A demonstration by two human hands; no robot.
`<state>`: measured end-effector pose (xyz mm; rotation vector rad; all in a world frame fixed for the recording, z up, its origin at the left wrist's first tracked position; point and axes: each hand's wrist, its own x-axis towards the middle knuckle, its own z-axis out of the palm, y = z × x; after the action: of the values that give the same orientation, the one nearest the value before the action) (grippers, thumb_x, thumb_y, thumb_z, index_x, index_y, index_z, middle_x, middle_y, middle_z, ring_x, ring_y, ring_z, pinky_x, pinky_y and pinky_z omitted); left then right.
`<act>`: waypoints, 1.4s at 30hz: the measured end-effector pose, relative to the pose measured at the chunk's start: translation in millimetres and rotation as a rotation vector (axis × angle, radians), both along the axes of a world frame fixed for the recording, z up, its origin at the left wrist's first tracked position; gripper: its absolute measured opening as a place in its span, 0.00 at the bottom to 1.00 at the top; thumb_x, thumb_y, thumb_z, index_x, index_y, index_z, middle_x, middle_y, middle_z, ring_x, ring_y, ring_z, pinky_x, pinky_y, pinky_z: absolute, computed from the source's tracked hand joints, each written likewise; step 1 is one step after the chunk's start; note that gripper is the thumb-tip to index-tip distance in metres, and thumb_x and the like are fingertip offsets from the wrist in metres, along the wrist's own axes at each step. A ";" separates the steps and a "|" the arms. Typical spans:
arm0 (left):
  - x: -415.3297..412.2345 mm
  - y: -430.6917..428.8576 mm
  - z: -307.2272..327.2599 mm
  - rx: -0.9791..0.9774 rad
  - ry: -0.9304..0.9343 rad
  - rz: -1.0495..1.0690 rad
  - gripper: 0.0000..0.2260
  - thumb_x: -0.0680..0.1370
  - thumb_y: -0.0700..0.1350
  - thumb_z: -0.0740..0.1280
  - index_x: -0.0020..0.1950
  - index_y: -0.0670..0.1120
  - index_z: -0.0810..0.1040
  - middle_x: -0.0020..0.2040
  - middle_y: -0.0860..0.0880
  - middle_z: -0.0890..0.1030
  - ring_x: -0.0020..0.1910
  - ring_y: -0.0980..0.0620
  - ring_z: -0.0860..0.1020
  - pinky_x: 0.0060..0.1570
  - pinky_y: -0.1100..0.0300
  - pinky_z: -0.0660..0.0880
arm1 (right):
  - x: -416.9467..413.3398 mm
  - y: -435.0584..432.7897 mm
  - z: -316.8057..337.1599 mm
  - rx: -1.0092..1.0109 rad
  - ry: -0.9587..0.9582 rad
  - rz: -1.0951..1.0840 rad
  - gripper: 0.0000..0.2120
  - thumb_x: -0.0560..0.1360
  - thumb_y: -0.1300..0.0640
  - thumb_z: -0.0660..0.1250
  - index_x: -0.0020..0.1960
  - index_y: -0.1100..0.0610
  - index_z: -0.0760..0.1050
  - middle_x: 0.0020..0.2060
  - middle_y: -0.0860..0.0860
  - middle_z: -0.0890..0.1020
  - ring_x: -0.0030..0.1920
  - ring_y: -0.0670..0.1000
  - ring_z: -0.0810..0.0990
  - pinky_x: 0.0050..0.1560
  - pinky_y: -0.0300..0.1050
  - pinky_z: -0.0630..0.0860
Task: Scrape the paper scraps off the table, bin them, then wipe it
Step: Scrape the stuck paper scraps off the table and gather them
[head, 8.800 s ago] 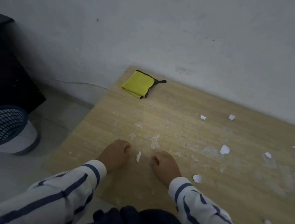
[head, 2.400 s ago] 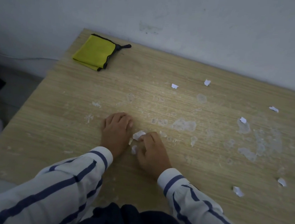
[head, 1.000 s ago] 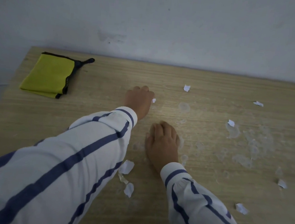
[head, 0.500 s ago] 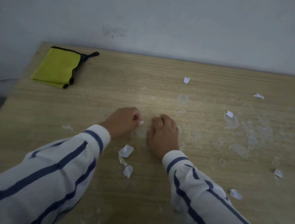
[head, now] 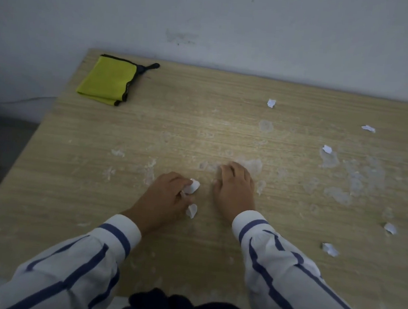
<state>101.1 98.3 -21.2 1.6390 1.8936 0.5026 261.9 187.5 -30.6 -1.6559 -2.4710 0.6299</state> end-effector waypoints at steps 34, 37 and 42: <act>50.7 -17.4 -28.7 0.181 0.255 0.093 0.21 0.77 0.56 0.53 0.64 0.48 0.72 0.62 0.49 0.75 0.63 0.47 0.70 0.64 0.48 0.62 | 116.4 -53.4 -1.6 0.037 0.016 -0.128 0.15 0.75 0.50 0.63 0.56 0.57 0.76 0.57 0.55 0.75 0.57 0.57 0.70 0.58 0.52 0.65; 50.6 -17.4 -29.3 0.175 0.258 0.093 0.20 0.77 0.56 0.54 0.64 0.48 0.72 0.62 0.49 0.75 0.63 0.48 0.70 0.64 0.48 0.63 | 112.8 -45.4 -0.6 0.030 0.023 -0.199 0.11 0.76 0.52 0.62 0.52 0.57 0.77 0.53 0.54 0.76 0.54 0.56 0.71 0.56 0.50 0.66; 51.3 -18.6 -29.8 0.166 0.267 0.098 0.19 0.78 0.56 0.53 0.64 0.49 0.72 0.63 0.50 0.75 0.65 0.49 0.69 0.65 0.49 0.62 | 106.1 -41.2 1.6 0.024 -0.065 -0.104 0.22 0.73 0.40 0.62 0.60 0.53 0.72 0.57 0.52 0.72 0.57 0.55 0.68 0.59 0.49 0.64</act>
<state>152.5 79.7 -51.0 1.8007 2.1854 0.5132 368.0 146.2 -29.0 -1.8099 -2.4067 0.5401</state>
